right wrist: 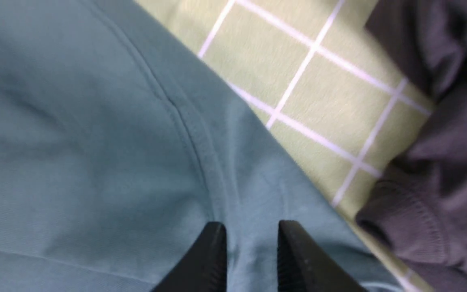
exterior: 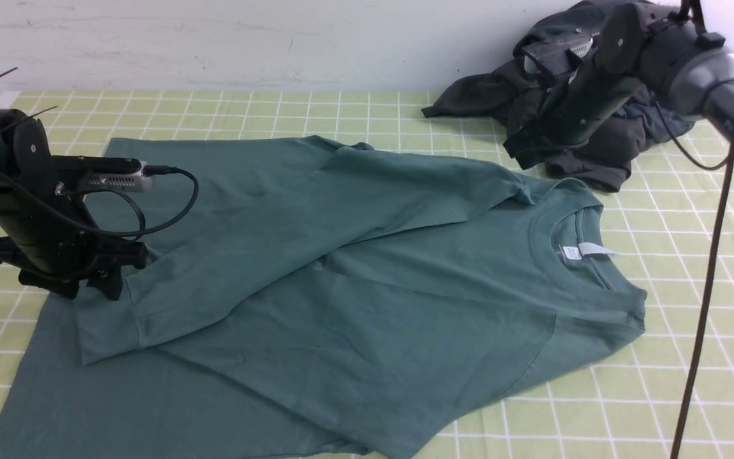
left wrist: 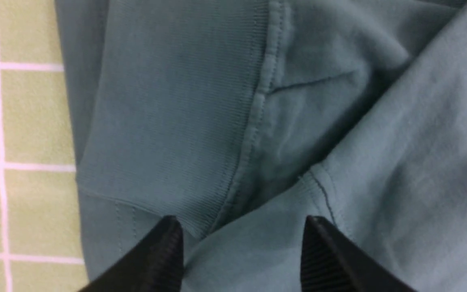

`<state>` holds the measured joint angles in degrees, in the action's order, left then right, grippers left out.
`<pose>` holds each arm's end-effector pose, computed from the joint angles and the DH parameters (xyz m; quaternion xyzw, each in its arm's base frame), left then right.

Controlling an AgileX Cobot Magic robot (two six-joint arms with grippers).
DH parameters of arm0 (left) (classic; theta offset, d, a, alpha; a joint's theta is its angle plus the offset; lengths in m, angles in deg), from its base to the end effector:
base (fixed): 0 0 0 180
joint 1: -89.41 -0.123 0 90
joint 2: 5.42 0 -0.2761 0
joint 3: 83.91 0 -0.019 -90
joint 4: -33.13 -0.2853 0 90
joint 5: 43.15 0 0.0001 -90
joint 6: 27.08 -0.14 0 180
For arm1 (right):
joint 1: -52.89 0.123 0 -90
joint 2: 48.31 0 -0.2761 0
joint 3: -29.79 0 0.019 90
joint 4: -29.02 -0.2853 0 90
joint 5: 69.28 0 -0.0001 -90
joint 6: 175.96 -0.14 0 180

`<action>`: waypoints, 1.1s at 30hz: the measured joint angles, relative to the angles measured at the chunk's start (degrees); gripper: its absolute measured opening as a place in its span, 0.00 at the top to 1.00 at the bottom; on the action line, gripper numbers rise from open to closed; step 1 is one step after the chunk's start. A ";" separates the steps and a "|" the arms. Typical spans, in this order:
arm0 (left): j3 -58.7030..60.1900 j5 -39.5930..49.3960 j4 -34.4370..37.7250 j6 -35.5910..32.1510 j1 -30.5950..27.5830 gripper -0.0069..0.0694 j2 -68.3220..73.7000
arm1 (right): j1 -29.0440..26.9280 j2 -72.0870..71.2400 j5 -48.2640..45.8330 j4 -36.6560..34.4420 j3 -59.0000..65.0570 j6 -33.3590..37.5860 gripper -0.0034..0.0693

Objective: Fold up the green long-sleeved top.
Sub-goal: Use the left arm to drag and drop the cuff onto the cuff closest to the left arm, then use both arms simultaneously to clamp the lower edge of the clothing fabric

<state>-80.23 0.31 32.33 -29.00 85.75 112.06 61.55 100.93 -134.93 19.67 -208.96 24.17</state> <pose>0.4175 0.0281 0.1016 -0.0107 0.9909 0.0119 0.1334 0.5695 0.1077 0.1544 -0.2254 0.9489 0.0586 0.2130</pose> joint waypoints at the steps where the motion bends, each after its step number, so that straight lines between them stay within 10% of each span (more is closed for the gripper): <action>1: -0.06 0.36 0.16 0.00 0.00 0.52 0.69 | -0.11 -0.32 -0.17 -0.28 0.00 -0.10 0.69; 7: -0.37 1.87 -0.73 0.00 0.00 0.84 2.42 | -0.17 -2.98 -2.15 -2.86 0.00 -0.63 0.69; 17: -2.25 3.31 -7.17 0.04 0.11 0.89 0.80 | -0.17 -18.35 -6.25 -3.70 0.06 -3.22 0.69; 27: -3.79 8.98 -8.70 3.12 0.05 0.54 -3.47 | 4.85 -37.46 -7.04 -5.38 3.72 -4.20 0.80; 33: -1.76 11.85 -5.38 4.44 1.99 0.39 -15.28 | 13.10 -51.84 -6.61 -6.80 29.98 -0.92 0.87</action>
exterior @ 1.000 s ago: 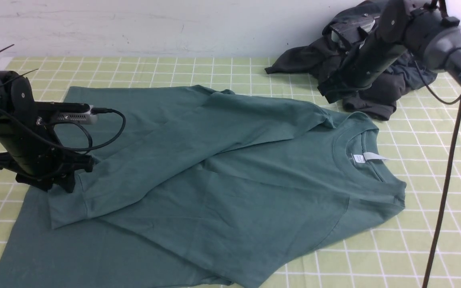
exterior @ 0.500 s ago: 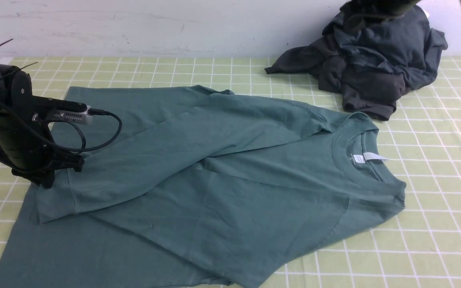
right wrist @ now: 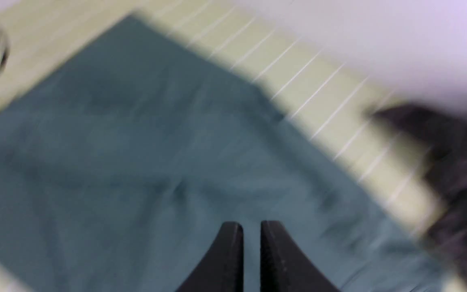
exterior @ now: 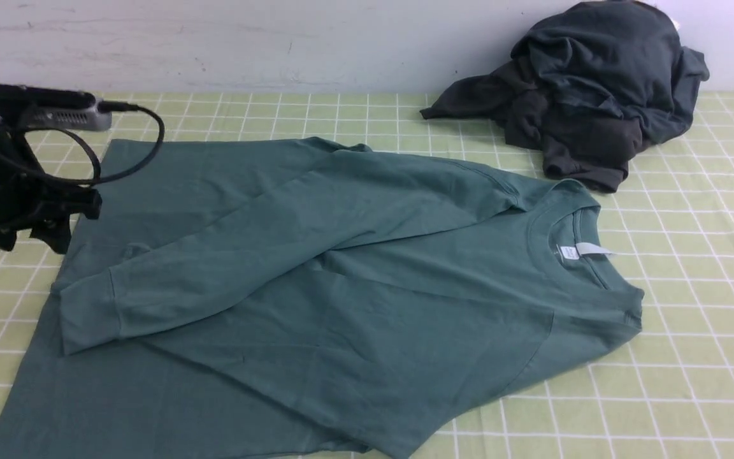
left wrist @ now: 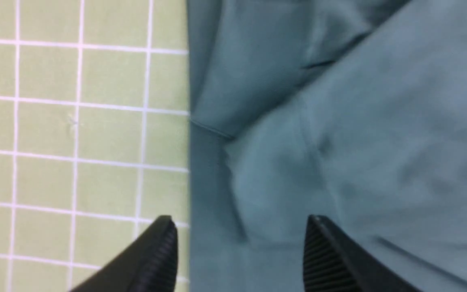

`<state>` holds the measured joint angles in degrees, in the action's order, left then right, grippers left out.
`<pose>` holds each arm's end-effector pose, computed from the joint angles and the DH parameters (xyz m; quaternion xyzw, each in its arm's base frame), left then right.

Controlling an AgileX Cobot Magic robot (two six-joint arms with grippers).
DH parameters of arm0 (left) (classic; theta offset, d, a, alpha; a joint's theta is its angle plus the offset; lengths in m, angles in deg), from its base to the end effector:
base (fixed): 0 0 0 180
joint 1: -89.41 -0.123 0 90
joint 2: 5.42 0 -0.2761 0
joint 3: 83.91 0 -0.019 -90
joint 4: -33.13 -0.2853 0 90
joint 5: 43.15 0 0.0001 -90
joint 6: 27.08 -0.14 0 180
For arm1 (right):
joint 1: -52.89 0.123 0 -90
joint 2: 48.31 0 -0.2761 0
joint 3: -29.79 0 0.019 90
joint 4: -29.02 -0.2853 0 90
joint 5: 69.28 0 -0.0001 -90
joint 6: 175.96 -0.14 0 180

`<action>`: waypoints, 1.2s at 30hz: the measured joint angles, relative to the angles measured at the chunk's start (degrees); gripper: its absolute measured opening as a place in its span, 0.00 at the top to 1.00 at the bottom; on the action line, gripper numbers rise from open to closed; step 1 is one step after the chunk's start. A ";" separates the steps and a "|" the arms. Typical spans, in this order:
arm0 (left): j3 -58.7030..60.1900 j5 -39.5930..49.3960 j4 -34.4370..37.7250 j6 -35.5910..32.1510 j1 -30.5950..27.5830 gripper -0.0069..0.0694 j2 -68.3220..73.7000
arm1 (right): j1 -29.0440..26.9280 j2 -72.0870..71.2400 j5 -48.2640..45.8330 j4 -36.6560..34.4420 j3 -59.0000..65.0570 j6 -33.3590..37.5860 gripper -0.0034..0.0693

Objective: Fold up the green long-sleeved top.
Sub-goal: Use both arms simultaneously to clamp the lower edge of the clothing fabric

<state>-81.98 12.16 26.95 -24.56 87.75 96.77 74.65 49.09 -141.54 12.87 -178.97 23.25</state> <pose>0.3884 0.0237 0.2112 -0.0136 0.9827 0.0477 0.1786 0.3398 0.1756 0.4146 -0.3307 0.8725 0.1477 0.3281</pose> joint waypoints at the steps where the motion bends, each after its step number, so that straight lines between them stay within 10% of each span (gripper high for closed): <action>1: 1.60 0.09 0.48 -0.34 1.15 0.38 -1.88 | 0.97 -1.84 0.04 -0.43 6.35 1.27 0.88; 10: 23.58 1.75 -5.33 -17.48 10.38 0.37 -9.07 | 5.46 -6.31 5.85 -10.12 52.42 20.49 0.89; 29: 32.19 -4.37 -20.36 -35.18 10.70 0.38 2.20 | 5.52 -8.28 9.50 -22.98 53.92 31.80 0.89; 36: 32.38 -5.12 -20.96 -33.25 10.81 0.61 1.55 | 5.57 -8.28 9.50 -22.99 53.92 32.80 0.89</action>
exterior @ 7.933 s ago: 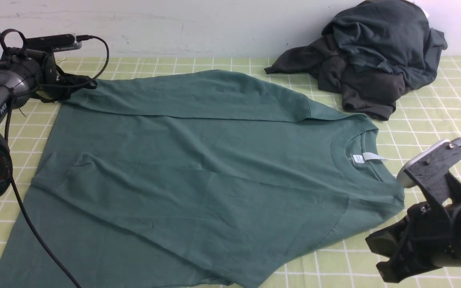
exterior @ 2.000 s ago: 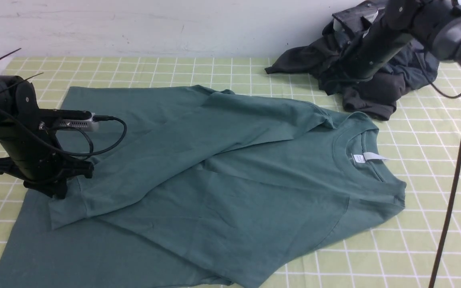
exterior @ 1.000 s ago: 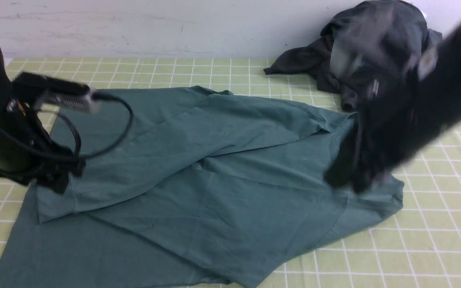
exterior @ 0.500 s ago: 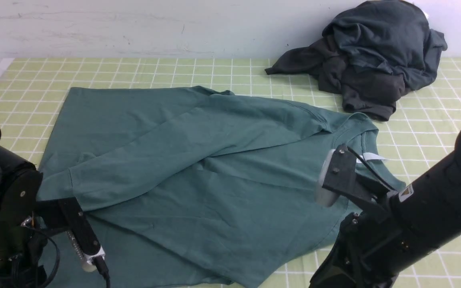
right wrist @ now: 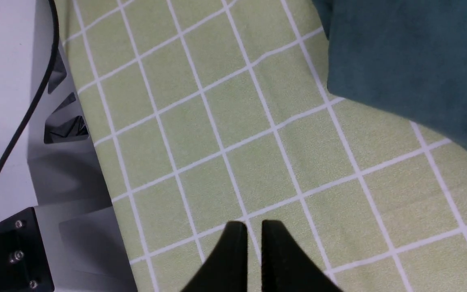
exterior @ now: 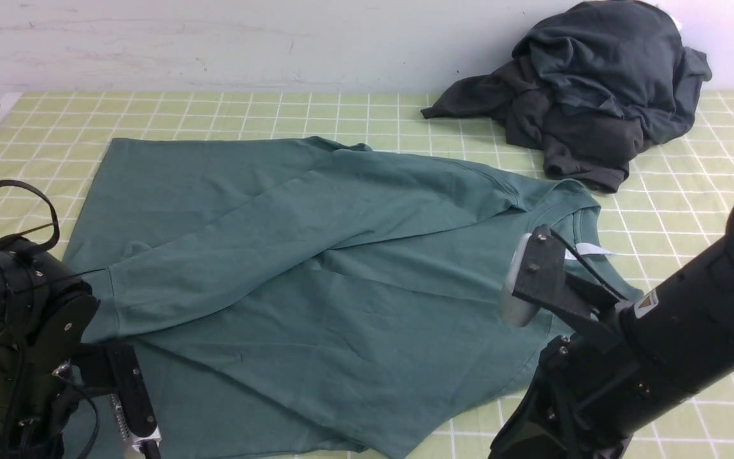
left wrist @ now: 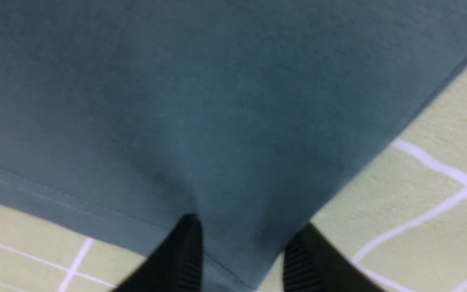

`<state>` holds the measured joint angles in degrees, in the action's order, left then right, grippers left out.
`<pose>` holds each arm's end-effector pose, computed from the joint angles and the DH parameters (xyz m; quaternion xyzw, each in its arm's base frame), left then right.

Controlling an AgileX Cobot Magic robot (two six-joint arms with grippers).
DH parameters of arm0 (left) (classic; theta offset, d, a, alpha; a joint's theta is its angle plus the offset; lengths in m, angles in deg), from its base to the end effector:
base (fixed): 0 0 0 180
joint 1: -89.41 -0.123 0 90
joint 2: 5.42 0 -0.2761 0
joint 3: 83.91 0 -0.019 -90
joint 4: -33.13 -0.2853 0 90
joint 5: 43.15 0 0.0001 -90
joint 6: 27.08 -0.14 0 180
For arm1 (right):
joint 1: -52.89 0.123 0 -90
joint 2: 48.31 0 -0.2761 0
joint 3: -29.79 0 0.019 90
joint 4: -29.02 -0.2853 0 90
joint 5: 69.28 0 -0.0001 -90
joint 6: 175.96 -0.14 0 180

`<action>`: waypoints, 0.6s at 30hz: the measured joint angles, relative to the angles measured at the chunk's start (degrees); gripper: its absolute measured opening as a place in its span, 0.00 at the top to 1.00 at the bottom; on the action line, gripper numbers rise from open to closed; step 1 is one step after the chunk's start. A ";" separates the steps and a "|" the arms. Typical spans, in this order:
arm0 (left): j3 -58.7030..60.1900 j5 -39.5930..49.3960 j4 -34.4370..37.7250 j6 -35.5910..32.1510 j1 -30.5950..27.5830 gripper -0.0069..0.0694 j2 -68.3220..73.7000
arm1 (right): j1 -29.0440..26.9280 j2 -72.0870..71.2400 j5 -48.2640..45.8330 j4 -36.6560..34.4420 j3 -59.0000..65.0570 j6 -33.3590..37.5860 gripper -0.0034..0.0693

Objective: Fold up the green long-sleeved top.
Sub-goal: Use both arms simultaneously to clamp the lower edge of the clothing fabric

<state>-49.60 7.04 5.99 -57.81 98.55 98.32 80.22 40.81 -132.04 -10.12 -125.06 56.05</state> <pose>0.2636 0.0073 0.0611 -0.4836 -0.8560 -0.1529 0.1003 0.2147 0.1994 0.1848 -0.4893 0.8179 0.2895 0.0883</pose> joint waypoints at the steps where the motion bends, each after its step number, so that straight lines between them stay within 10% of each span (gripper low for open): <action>1: 0.07 -0.57 0.00 0.24 0.00 0.66 -0.45 | 0.00 0.00 0.00 0.00 0.00 0.05 0.89; 7: 0.13 -1.05 3.68 3.83 0.00 0.90 -6.83 | 0.00 0.00 0.00 0.00 0.00 0.11 0.89; 18: 0.29 1.05 6.92 29.35 0.00 0.91 -18.85 | 1.17 -3.51 10.61 8.98 0.00 5.99 0.93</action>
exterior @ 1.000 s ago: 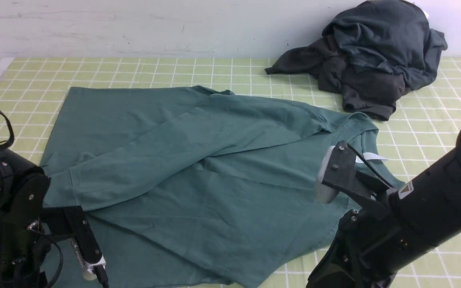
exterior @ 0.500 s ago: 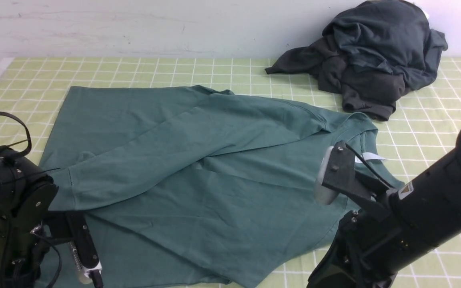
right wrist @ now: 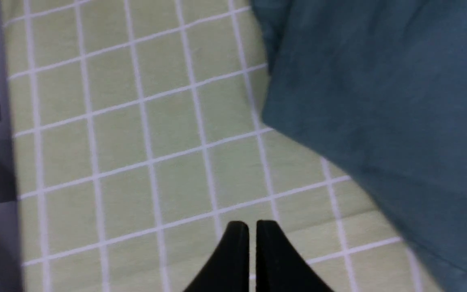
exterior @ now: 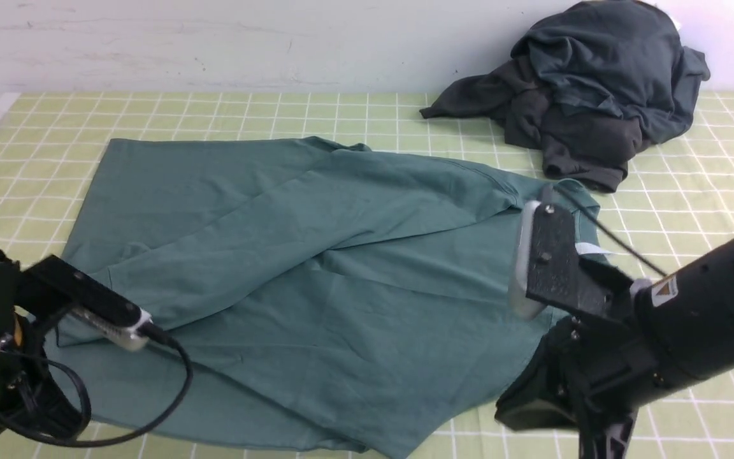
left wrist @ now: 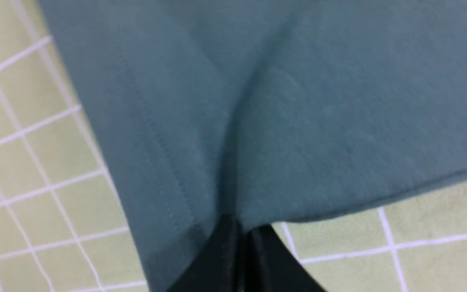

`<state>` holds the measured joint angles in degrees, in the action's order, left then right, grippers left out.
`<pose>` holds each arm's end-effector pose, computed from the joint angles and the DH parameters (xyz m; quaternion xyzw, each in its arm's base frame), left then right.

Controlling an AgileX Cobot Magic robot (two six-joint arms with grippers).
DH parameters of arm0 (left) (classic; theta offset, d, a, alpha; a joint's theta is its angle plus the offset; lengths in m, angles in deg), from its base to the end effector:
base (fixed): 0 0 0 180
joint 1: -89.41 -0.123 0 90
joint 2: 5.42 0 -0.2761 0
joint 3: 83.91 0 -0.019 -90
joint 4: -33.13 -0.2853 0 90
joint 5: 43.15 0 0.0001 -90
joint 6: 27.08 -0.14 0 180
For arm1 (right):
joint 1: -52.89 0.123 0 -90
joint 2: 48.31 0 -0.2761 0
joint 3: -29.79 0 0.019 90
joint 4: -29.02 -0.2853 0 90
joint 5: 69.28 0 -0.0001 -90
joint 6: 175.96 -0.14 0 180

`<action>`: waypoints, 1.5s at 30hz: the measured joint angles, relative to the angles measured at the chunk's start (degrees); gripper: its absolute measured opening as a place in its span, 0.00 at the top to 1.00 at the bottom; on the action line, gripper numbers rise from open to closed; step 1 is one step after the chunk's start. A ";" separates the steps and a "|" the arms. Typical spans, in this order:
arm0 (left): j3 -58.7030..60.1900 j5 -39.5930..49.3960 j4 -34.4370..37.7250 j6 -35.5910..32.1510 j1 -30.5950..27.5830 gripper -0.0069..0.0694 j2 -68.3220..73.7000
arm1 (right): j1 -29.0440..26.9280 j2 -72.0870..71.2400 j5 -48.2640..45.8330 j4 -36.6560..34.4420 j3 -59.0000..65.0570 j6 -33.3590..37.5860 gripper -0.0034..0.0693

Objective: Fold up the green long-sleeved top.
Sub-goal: Use both arms simultaneously to clamp the lower edge of the clothing fabric

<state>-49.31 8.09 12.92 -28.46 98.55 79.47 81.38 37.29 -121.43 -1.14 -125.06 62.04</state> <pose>0.2616 -0.0039 0.1418 0.1880 0.9681 0.1395 0.0892 0.2360 0.1913 0.1951 -0.5614 0.7828 0.1828 0.1966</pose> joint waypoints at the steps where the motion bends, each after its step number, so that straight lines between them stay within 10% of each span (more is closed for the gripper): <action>1: 0.05 0.00 0.03 0.69 0.00 0.91 -0.89 | 0.00 0.39 2.19 2.89 0.00 -0.43 0.93; 14: 0.11 -2.43 2.40 4.55 0.00 0.91 -3.17 | 0.00 19.91 12.34 40.64 0.00 -13.93 0.53; 28: 0.11 -3.31 4.60 4.49 0.00 0.91 -3.17 | 0.06 19.42 15.56 43.71 -0.48 -23.75 0.58; 45: 0.11 -3.31 7.09 4.44 0.00 0.91 -3.17 | 0.06 22.54 17.95 46.19 -0.48 -19.08 0.56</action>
<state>-49.20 4.78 20.00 -24.02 98.55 76.30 81.45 59.83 -103.47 45.05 -125.53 42.96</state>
